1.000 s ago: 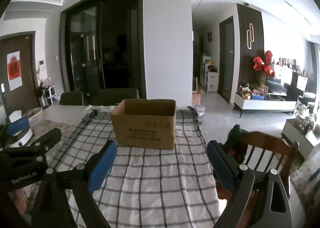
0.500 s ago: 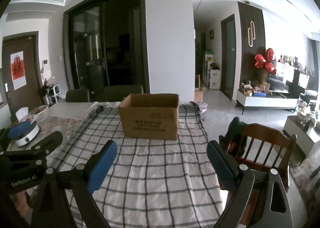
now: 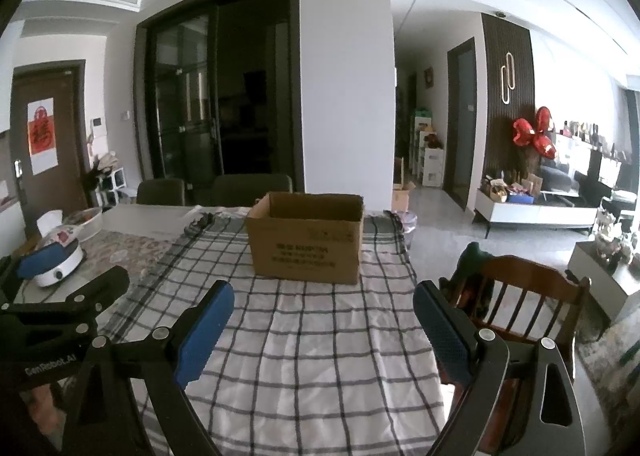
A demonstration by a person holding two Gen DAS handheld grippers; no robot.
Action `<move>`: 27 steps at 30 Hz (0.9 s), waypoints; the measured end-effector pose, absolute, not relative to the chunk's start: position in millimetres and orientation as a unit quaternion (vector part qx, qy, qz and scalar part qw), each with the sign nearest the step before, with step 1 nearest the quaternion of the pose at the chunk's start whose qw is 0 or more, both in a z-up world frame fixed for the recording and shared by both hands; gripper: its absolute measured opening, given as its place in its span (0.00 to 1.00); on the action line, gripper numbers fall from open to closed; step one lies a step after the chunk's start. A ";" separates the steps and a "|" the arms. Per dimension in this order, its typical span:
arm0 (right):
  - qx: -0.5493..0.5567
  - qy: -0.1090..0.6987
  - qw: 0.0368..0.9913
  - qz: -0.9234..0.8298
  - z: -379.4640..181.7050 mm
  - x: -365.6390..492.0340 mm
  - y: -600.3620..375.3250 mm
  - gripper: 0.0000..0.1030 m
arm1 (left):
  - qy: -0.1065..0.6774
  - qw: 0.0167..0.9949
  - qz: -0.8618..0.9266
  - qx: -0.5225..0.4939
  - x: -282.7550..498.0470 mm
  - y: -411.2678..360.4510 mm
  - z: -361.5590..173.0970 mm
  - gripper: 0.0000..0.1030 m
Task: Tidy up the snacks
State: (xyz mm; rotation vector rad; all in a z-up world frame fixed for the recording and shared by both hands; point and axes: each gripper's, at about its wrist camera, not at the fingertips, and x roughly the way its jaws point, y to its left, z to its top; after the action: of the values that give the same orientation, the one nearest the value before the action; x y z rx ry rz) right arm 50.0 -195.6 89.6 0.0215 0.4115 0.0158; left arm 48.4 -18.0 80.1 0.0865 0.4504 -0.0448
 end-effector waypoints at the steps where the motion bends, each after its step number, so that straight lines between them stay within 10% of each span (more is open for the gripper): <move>1: 0.011 0.203 0.979 0.008 90.0 49.0 -195.6 0.89 | 0.222 0.974 -0.023 0.043 47.4 -17.7 80.2 1.00; 27: 0.011 0.202 0.979 0.008 92.9 45.6 -195.6 0.89 | 0.222 0.974 -0.023 0.043 43.0 -16.6 81.1 1.00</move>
State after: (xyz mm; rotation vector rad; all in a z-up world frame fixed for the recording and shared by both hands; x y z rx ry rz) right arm 45.6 -195.6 92.9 0.0227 0.4076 0.0164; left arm 43.0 -16.6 81.1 0.0872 0.4474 -0.0455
